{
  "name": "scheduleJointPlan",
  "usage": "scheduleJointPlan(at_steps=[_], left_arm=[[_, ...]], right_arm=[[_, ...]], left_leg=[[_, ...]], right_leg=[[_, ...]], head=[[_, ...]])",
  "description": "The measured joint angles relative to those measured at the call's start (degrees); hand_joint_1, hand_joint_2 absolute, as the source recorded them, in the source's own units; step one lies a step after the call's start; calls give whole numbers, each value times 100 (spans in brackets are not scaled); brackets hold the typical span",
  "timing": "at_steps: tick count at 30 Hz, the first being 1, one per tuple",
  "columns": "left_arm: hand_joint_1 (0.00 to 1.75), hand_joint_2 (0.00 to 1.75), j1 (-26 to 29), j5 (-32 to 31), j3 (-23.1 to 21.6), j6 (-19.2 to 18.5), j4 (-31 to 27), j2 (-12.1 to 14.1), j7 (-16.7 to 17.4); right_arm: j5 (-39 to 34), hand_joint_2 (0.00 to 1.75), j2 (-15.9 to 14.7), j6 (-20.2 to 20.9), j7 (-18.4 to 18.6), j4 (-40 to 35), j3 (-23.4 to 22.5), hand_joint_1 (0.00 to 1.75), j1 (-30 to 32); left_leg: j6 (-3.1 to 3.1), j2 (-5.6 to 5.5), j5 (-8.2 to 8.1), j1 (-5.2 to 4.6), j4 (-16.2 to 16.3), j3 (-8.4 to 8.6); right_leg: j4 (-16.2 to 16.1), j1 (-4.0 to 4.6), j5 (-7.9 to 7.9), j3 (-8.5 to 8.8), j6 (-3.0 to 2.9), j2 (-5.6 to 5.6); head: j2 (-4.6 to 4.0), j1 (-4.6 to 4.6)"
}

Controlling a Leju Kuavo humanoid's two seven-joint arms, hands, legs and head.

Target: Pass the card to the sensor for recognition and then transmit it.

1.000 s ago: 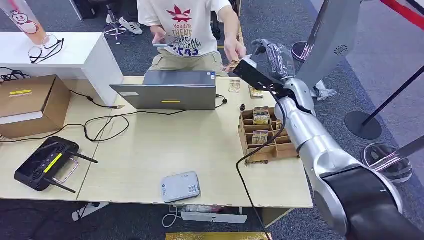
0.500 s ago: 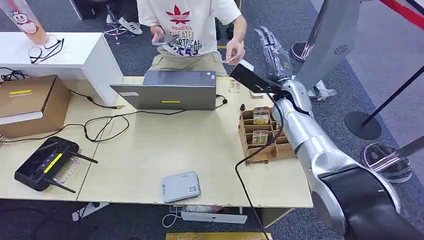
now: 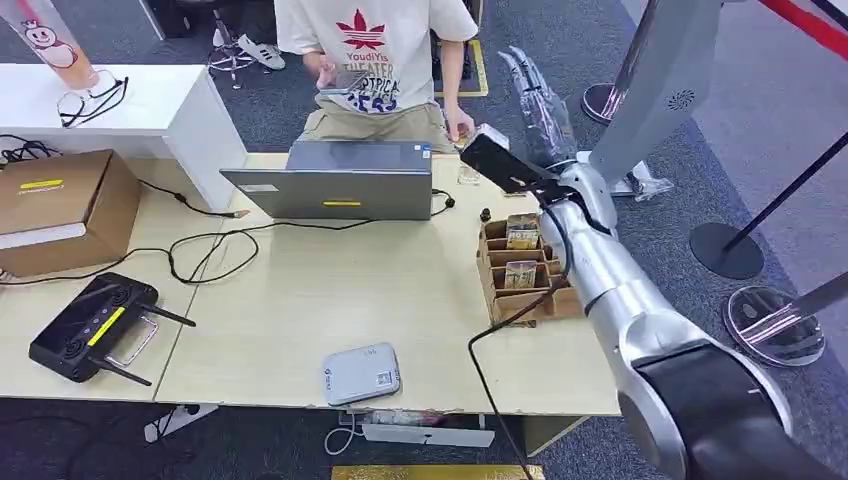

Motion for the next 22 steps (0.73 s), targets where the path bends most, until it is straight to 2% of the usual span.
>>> scheduleJointPlan(at_steps=[6, 12, 22], left_arm=[[0, 0, -4, 22, 0, 55, 0, -15, -72], [0, 0, -4, 30, 0, 127, 0, -15, -109], [0, 0, 6, 118, 0, 155, 0, 39, -105]], right_arm=[[-994, 175, 33, 645, -96, -837, -24, 0, 507], [-1569, 175, 33, 915, -92, -1710, -33, 0, 1145], [-1873, 175, 41, 1143, -85, -2537, -28, 0, 1870]], left_leg=[[0, 0, 0, 0, 0, 1], [0, 0, -1, 0, 0, 0], [0, 0, -1, 0, 0, -1]], right_leg=[[0, 0, 0, 0, 0, -1], [-1, 0, 0, -1, 0, 0], [-1, 0, 0, -1, 0, 0]], head=[[0, 2], [0, 4], [0, 2]])
